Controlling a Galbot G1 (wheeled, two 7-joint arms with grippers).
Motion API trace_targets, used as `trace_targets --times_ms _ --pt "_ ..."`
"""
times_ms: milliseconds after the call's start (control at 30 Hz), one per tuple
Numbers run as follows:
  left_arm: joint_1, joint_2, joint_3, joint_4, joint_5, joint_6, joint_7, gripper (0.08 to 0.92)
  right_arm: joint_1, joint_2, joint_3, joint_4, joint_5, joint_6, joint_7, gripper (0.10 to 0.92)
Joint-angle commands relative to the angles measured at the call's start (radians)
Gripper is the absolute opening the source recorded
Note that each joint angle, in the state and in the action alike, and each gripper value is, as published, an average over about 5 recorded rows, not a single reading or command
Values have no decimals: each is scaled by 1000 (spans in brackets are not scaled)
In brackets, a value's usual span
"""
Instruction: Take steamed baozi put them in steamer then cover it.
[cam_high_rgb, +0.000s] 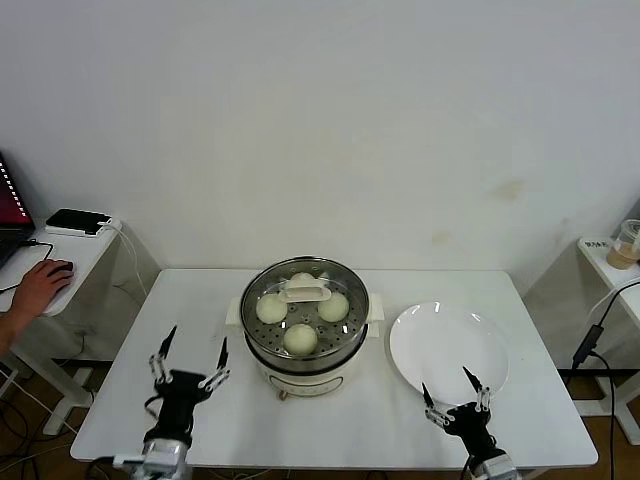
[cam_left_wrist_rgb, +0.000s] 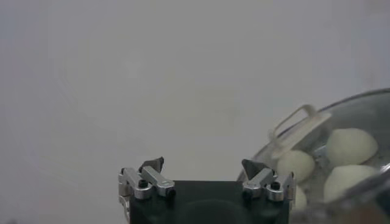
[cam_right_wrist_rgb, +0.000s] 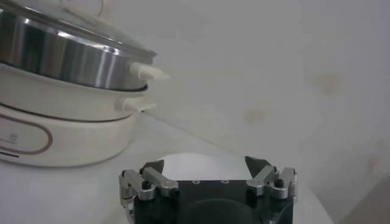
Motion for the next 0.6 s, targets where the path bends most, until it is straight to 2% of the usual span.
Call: trace_targets --times_ms 33,233,600 --pt "188 -12 -117 43 -350 -127 5 823 -75 -42 0 65 223 -102 -19 823" --pt "221 -13 -119 45 -387 -96 69 823 -104 -46 18 90 219 -97 -27 823" --pt "230 -34 -117 44 -349 -123 50 823 -116 -36 3 116 203 -99 -20 823"
